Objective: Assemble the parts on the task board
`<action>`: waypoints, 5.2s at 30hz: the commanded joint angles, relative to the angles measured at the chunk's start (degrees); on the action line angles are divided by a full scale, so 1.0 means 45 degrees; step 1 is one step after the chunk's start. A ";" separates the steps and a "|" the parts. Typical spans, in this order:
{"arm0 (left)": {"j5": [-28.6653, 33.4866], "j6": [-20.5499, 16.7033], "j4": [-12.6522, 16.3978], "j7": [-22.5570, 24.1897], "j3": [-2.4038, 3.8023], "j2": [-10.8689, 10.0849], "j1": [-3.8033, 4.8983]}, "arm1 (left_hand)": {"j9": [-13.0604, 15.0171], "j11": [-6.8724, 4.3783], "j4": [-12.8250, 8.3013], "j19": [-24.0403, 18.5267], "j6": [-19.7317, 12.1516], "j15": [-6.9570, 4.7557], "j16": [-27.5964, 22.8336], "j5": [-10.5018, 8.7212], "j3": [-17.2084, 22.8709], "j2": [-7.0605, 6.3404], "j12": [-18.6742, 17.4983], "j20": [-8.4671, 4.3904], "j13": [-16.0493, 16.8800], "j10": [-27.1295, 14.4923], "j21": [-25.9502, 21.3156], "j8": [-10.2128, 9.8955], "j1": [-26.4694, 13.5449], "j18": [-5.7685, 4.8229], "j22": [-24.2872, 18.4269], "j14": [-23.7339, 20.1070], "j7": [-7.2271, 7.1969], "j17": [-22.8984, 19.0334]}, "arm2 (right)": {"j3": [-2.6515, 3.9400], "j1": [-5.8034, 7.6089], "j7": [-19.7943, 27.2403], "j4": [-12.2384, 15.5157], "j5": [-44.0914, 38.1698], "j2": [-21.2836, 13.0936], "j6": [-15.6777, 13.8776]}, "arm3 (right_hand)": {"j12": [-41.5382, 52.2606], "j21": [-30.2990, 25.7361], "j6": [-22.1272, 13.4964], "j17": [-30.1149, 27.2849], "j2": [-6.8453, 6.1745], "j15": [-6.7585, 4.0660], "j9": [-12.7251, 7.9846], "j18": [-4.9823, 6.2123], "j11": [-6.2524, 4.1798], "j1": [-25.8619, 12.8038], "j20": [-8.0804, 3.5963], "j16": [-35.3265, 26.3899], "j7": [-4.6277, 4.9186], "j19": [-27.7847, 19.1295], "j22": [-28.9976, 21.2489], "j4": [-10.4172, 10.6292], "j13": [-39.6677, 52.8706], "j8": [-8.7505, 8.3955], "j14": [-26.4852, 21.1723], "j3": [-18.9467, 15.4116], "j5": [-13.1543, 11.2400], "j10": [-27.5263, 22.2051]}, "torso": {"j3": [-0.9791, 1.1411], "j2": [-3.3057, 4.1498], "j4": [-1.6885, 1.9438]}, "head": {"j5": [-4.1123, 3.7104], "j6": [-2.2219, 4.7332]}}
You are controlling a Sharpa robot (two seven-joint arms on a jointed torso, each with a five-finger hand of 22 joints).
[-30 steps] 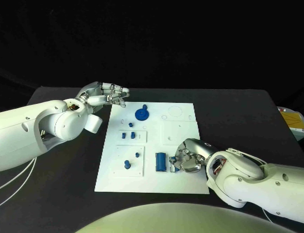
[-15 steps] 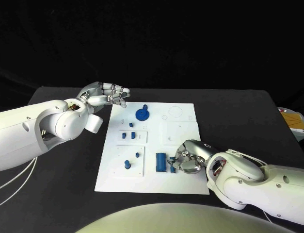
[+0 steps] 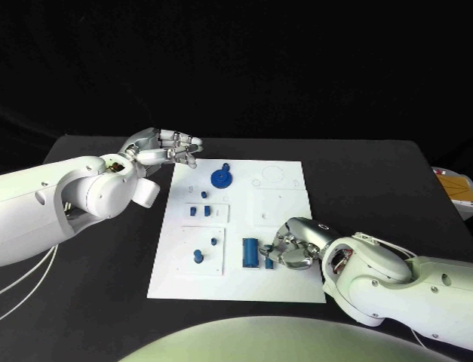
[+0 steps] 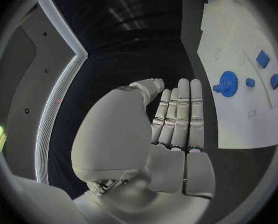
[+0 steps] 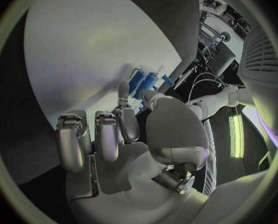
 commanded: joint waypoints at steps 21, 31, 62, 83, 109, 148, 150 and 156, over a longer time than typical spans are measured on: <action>0.0062 0.0228 0.0010 0.0021 0.0007 -0.0001 0.0006 | -0.0020 -0.0009 -0.0026 -0.0108 -0.0090 0.0047 -0.0044 0.0067 0.0081 0.0073 0.0075 0.0018 -0.0016 -0.0066 0.0049 0.0065 -0.0111 0.0023 0.0027 0.0012 -0.0007 0.0016 | -0.0005 -0.0015 0.0314 0.0210 -0.0311 -0.0422 0.0354 | 0.0054 0.0069 0.0025 0.2623 -0.0201 -0.0092 -0.0223 -0.0086 -0.0069 0.0629 -0.0066 0.0065 0.0044 0.1311 0.3355 -0.0016 0.1308 0.0135 0.1180 -0.0709 -0.1025 0.0311 | 0.0010 0.0009 -0.0007 | -0.0028 0.0023; 0.0062 0.0228 -0.0006 0.0004 0.0007 -0.0012 0.0005 | -0.0021 -0.0008 -0.0038 -0.0112 -0.0096 0.0046 -0.0048 0.0068 0.0099 0.0084 0.0081 0.0017 -0.0018 -0.0069 0.0056 0.0067 -0.0107 0.0024 0.0036 0.0010 -0.0004 0.0017 | -0.0005 -0.0015 0.0730 0.0354 -0.0176 -0.0687 0.0316 | 0.0044 0.0069 0.0031 0.2626 -0.0060 -0.0095 -0.0310 -0.0086 -0.0078 0.0361 -0.0066 0.0065 0.0033 0.1311 0.3355 -0.0009 0.1319 0.0201 0.1181 -0.1140 -0.1675 0.0317 | 0.0006 -0.0001 0.0000 | 0.0009 -0.0005; 0.0062 0.0242 0.0003 0.0002 0.0007 -0.0029 0.0004 | -0.0022 -0.0007 -0.0066 -0.0119 -0.0099 0.0045 -0.0052 0.0065 0.0128 0.0094 0.0095 0.0015 -0.0020 -0.0070 0.0074 0.0076 -0.0102 0.0024 0.0057 0.0010 -0.0003 0.0021 | -0.0006 -0.0023 0.1002 -0.0411 -0.0317 -0.0355 0.0664 | -0.0057 0.0069 -0.0072 0.2591 -0.0079 -0.0088 -0.0499 -0.0086 -0.0070 0.1657 -0.0060 0.0048 0.0047 0.1311 0.3355 -0.0068 0.1299 0.0291 0.1174 -0.1649 -0.2330 0.0288 | 0.0004 0.0012 0.0027 | 0.0017 -0.0046; 0.0062 0.0248 -0.0022 -0.0007 0.0006 -0.0021 0.0003 | -0.0022 -0.0007 -0.0066 -0.0119 -0.0099 0.0045 -0.0052 0.0065 0.0128 0.0094 0.0095 0.0015 -0.0020 -0.0070 0.0074 0.0076 -0.0102 0.0024 0.0057 0.0010 -0.0003 0.0021 | -0.0003 -0.0023 0.2276 -0.0321 0.0310 -0.0451 -0.0244 | -0.0455 -0.0079 -0.0257 0.2413 -0.0204 -0.0026 -0.0625 -0.0054 0.0009 0.1988 -0.0016 -0.0030 0.0140 0.1254 0.3312 -0.0010 0.1108 0.0243 0.1134 -0.2074 -0.2422 0.0129 | 0.0011 0.0004 -0.0012 | 0.0023 -0.0014; 0.0062 0.0267 -0.0028 -0.0008 0.0004 -0.0019 0.0000 | -0.0022 -0.0007 -0.0066 -0.0119 -0.0099 0.0045 -0.0052 0.0065 0.0128 0.0094 0.0095 0.0015 -0.0020 -0.0070 0.0074 0.0076 -0.0102 0.0024 0.0057 0.0010 -0.0003 0.0021 | 0.0019 -0.0021 0.2821 -0.0007 0.0737 -0.0983 0.1125 | -0.0376 -0.0018 -0.0249 0.2461 -0.0186 -0.0020 -0.0682 -0.0067 0.0003 0.2325 0.0002 -0.0013 0.0128 0.1278 0.3330 -0.0065 0.1157 0.0291 0.1145 -0.2359 -0.2427 0.0149 | 0.0002 0.0001 0.0003 | -0.0011 0.0013; 0.0070 0.0246 -0.0026 0.0090 0.0001 -0.0044 -0.0004 | -0.0025 -0.0001 -0.0084 -0.0150 -0.0112 0.0055 -0.0053 0.0052 0.0170 0.0101 0.0136 0.0021 -0.0027 -0.0066 0.0116 0.0098 -0.0185 0.0017 0.0115 0.0022 0.0002 0.0038 | 0.0028 0.0032 0.3628 -0.0295 0.1713 -0.0918 -0.0299 | -0.1451 -0.0890 -0.0693 0.1884 0.0147 0.0093 -0.0919 0.0119 0.0157 0.2955 0.0083 -0.0273 0.0317 0.0941 0.3077 -0.0046 0.0615 0.0117 0.1017 -0.2794 -0.2096 -0.0274 | -0.0024 -0.0075 -0.0032 | -0.0065 0.0133; 0.0127 0.0213 -0.0031 0.0212 -0.0004 -0.0034 -0.0012 | -0.0029 0.0001 -0.0028 -0.0166 -0.0131 0.0068 -0.0048 0.0040 0.0150 0.0085 0.0151 0.0036 -0.0029 -0.0070 0.0095 0.0100 -0.0294 0.0012 0.0110 0.0026 0.0001 0.0048 | 0.0034 0.0161 0.4557 -0.0322 0.2702 -0.1025 -0.0672 | -0.1906 -0.1343 -0.0977 0.1622 0.0190 0.0176 -0.0990 0.0213 0.0260 0.3130 0.0151 -0.0403 0.0436 0.0764 0.2946 -0.0048 0.0376 -0.0002 0.0956 -0.2919 -0.2007 -0.0489 | -0.0032 -0.0100 -0.0036 | -0.0082 0.0214; 0.0391 0.0063 -0.0081 0.0757 -0.0031 0.0036 -0.0143 | -0.0036 -0.0026 0.0307 -0.0155 -0.0255 0.0093 -0.0014 -0.0005 -0.0083 -0.0039 0.0279 0.0128 -0.0005 -0.0033 -0.0251 0.0105 -0.0776 0.0032 -0.0111 -0.0002 -0.0047 0.0114 | 0.0047 0.0699 0.7235 -0.1071 0.6044 -0.1035 -0.1194 | -0.4559 -0.4222 -0.1580 -0.0227 0.0344 0.0394 -0.1151 0.0772 0.0512 0.4078 0.0374 -0.1478 0.0722 -0.0356 0.2075 -0.0076 -0.1128 -0.0201 0.0454 -0.3197 -0.1686 -0.1720 | -0.0116 -0.0328 -0.0097 | -0.0212 0.0520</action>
